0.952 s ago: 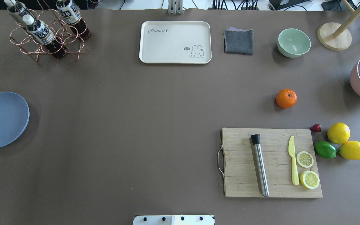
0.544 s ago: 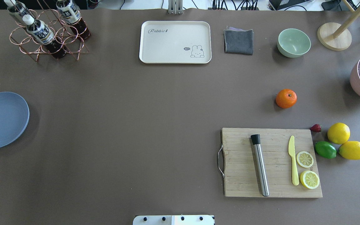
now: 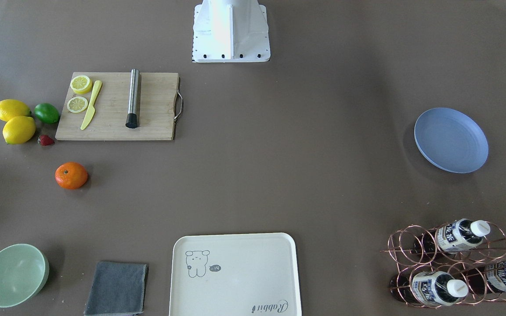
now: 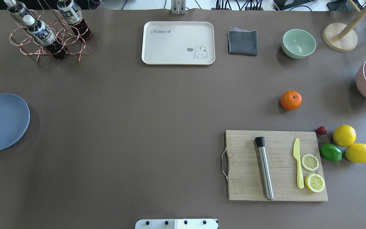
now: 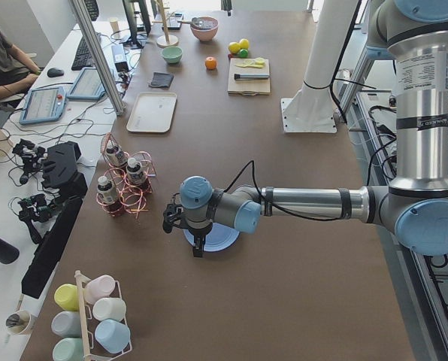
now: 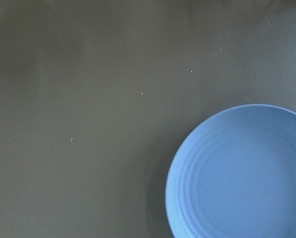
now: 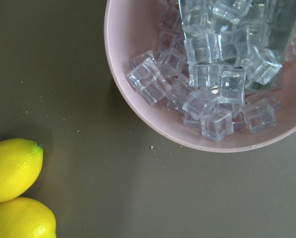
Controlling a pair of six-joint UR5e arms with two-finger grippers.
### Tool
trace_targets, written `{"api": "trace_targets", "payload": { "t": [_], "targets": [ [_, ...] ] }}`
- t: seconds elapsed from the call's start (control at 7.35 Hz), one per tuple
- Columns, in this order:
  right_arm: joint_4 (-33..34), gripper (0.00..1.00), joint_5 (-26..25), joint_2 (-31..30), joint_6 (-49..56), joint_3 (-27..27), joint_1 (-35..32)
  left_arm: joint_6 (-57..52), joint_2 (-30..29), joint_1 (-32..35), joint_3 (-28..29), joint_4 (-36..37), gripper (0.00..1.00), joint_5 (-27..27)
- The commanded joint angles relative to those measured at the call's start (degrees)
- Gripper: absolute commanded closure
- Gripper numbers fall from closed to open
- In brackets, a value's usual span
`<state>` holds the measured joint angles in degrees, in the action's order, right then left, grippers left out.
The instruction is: Pick orange to plate
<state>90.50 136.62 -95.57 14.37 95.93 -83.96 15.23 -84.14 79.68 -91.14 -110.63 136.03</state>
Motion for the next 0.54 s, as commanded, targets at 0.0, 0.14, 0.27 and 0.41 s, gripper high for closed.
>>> {"api": "trace_targets", "payload": {
  "t": [0.0, 0.14, 0.27, 0.41],
  "targets": [
    [-2.0, 0.0, 0.3, 0.1, 0.0, -0.5, 0.6, 1.8, -0.4, -0.5, 7.8, -11.0, 0.12, 0.1],
    [-2.1, 0.0, 0.3, 0.1, 0.0, -0.6, 0.8, 2.3, -1.2, -1.3, 9.0, -11.7, 0.12, 0.0],
    [-2.1, 0.0, 0.4, 0.1, 0.0, -0.6, 0.9, 2.5, -1.3, -2.4, 10.6, -14.2, 0.12, -0.2],
    [-2.1, 0.0, 0.9, 0.1, 0.0, -0.7, 0.9, 6.3, -1.3, -3.5, 12.8, -19.2, 0.12, -0.3]
  ]
}}
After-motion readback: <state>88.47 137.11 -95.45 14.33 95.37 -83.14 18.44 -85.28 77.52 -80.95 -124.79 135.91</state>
